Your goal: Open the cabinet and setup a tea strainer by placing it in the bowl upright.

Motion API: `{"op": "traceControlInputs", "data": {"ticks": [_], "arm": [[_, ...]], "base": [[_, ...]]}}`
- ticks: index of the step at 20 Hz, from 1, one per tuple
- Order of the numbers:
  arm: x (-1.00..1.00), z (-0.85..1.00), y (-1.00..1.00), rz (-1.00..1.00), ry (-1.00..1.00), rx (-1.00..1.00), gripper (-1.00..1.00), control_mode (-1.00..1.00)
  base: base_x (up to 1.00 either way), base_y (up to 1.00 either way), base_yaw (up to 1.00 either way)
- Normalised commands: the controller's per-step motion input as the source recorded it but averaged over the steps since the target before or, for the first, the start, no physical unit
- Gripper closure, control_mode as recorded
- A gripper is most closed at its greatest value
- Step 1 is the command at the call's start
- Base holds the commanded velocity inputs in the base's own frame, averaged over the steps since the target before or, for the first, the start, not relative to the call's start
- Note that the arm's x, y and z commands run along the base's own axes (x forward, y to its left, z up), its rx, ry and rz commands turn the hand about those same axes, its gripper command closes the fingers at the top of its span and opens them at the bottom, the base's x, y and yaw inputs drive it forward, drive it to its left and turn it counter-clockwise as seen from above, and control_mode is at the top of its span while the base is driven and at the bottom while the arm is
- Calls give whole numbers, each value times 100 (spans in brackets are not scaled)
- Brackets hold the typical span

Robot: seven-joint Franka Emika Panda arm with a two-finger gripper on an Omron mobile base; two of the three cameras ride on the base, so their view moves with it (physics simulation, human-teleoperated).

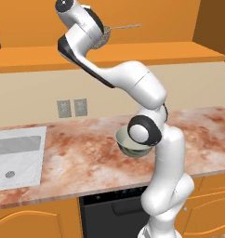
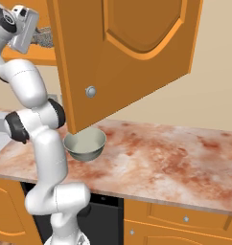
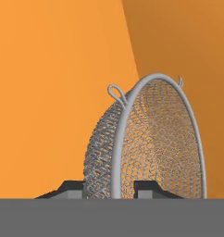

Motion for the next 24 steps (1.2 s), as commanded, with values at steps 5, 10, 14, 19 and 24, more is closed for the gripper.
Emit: {"op": "traceControlInputs", "data": {"ticks": [5,10,14,19,24], "arm": [[-80,-18,0,-1,0,0,100,-100],[-80,-43,0,-1,0,0,100,-100],[-85,-61,-5,-1,0,-1,100,-100],[-88,-59,-21,-1,-3,-6,100,-100],[-81,-10,-20,-7,-5,-2,100,-100]], "base": [[0,0,0],[0,0,0],[0,0,0],[0,0,0],[0,0,0]]}}
